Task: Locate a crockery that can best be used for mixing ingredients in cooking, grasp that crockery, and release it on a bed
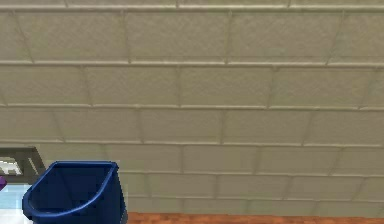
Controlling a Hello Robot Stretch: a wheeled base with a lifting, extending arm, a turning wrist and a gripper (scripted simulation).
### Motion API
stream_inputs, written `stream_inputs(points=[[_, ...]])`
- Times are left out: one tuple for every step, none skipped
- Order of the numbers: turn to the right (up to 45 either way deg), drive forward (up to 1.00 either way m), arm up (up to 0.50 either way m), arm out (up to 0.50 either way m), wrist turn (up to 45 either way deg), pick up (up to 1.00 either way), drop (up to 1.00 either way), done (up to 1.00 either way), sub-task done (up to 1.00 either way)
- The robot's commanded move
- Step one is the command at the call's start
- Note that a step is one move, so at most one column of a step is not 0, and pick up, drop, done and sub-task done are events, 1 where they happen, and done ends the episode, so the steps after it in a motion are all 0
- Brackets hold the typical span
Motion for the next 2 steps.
stream_inputs(points=[[0.0,0.00,0.00,0.00,45.0,0.00,0.00,0.00,0.00],[0.0,0.00,0.00,0.00,45.0,0.00,0.00,0.00,0.00]])
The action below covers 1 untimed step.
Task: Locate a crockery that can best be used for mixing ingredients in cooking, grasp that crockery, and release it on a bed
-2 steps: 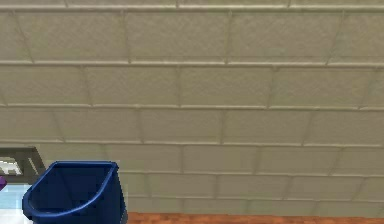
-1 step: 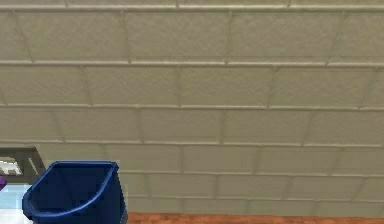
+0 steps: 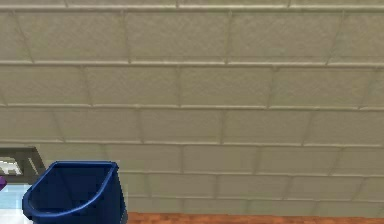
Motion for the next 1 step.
stream_inputs(points=[[0.0,0.00,0.00,0.00,15.0,0.00,0.00,0.00,0.00]])
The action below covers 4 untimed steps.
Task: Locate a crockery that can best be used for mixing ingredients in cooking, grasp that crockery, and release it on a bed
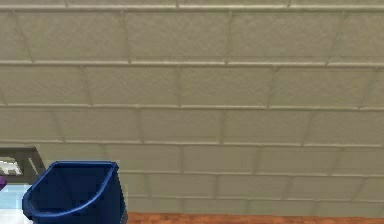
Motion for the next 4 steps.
stream_inputs(points=[[0.0,0.00,-0.24,0.00,0.0,0.00,0.00,0.00,0.00],[0.0,0.00,0.00,0.00,0.0,1.00,0.00,0.00,0.00],[0.0,0.00,0.10,0.00,0.0,0.00,0.00,0.00,0.00],[0.0,0.00,0.14,0.00,0.0,0.00,0.00,0.00,0.00]])
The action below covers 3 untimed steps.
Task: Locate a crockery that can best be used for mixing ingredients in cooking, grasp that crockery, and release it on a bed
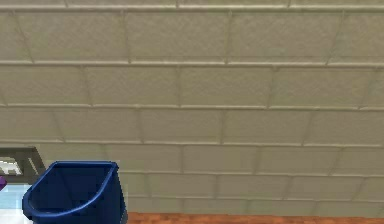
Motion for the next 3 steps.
stream_inputs(points=[[0.0,0.00,0.00,0.00,-45.0,0.00,0.00,0.00,0.00],[0.0,0.00,0.00,0.00,-45.0,0.00,0.00,0.00,0.00],[0.0,0.00,0.00,0.00,-9.0,0.00,0.00,0.00,0.00]])
